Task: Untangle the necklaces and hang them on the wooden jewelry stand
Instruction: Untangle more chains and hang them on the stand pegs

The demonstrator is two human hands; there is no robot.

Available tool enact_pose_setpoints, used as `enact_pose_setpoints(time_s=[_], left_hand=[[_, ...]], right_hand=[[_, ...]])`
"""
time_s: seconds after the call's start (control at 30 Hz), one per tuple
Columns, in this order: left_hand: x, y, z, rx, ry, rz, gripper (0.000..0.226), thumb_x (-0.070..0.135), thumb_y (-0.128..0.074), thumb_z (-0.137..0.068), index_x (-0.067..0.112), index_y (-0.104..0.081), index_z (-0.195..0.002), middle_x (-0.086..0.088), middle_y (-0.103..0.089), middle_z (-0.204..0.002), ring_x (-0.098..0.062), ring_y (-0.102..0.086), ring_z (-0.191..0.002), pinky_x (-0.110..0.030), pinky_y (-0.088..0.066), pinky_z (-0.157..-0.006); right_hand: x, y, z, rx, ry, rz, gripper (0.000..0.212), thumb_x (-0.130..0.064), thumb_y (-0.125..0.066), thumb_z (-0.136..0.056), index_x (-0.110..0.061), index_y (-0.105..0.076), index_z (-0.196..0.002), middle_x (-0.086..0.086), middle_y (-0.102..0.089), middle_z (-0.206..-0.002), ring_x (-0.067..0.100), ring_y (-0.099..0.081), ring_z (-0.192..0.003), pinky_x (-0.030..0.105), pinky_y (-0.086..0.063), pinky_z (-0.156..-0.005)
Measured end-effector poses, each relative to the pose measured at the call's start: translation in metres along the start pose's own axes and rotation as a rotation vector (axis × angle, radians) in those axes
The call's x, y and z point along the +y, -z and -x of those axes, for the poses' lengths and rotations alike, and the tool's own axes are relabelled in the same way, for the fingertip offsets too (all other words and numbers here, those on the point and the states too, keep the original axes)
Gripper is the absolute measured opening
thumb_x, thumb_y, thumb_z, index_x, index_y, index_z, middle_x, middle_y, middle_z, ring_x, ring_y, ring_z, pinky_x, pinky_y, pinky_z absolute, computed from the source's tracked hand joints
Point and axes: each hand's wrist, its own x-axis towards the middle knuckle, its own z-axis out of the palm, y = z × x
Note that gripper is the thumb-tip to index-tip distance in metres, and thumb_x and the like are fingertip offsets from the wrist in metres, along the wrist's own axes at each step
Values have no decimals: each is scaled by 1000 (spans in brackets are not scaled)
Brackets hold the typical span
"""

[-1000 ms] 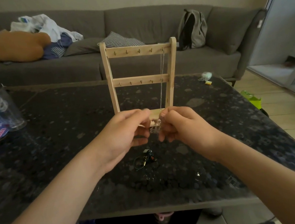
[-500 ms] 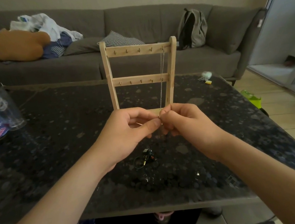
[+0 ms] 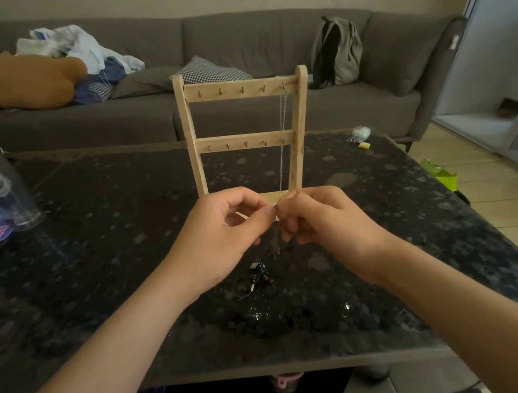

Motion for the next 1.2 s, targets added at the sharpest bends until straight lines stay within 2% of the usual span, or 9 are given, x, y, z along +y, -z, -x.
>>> enact_pose_setpoints(time_s=[0.13,0.23,0.37,0.5,0.7,0.83,0.97,1.1,1.2], left_hand=[[-2,1,0,19,-44,-54,5,26,-75,-100,27,-80,-99,8,-77,-89,-16,-73,-80,-38,-64,-78],[-5,2,-1,27,-28,-83,8,27,-71,-103,26,-78,-99,7,-75,-90,-14,-72,-79,-36,-62,-77],[-5,0,-2,6,29,-81,14,30,-65,-105,25,-74,-96,3,-73,-91,-14,-72,-80,-35,-59,-82],[-3,-1,0,43,6,-45,7,23,-72,-101,25,-77,-98,7,-76,-90,-14,-74,-80,-29,-62,-79],[0,1,1,112,-37,-10,7,18,-78,-97,24,-80,-101,8,-79,-90,-9,-72,-67,-21,-57,-64],[1,0,2,132,-49,14,9,16,-80,-96,22,-78,-103,5,-80,-90,-6,-71,-63,-20,-55,-58],[-1,0,1,157,-92,-72,16,17,-80,-96,27,-80,-108,11,-79,-93,-16,-75,-66,-26,-63,-66],[-2,0,3,182,-130,-168,16,21,-79,-96,28,-83,-110,17,-74,-74,-8,-58,-48,-16,-48,-53],[0,0,2,174,-131,-166,13,24,-79,-96,28,-83,-108,16,-78,-82,-10,-68,-57,-21,-57,-60]], right_hand=[[4,1,1,10,13,50,24,-34,-68,-104,-13,-79,-98,-4,-69,-76,16,-65,-79,32,-52,-77],[6,2,-1,4,48,85,22,-31,-63,-107,-12,-73,-106,-7,-70,-79,9,-67,-78,27,-52,-75],[5,1,2,-51,88,218,23,-29,-54,-112,-13,-69,-104,2,-70,-79,8,-63,-70,25,-53,-68],[5,1,4,-20,199,298,16,-24,-56,-110,-14,-64,-101,15,-69,-82,8,-55,-62,25,-48,-59],[10,6,1,50,348,337,8,-23,-62,-107,-21,-64,-99,-6,-62,-71,8,-53,-63,29,-47,-60],[12,6,1,56,387,371,6,-23,-62,-108,-22,-63,-103,-4,-62,-73,10,-53,-63,30,-48,-60],[11,6,2,40,385,401,5,-23,-60,-109,-24,-63,-105,-4,-65,-78,12,-58,-67,28,-50,-62],[10,6,3,27,365,408,6,-22,-58,-110,-23,-62,-106,-2,-66,-79,6,-55,-64,24,-47,-59],[10,6,3,27,364,404,8,-23,-56,-111,-23,-60,-104,3,-67,-79,16,-57,-66,32,-48,-61]])
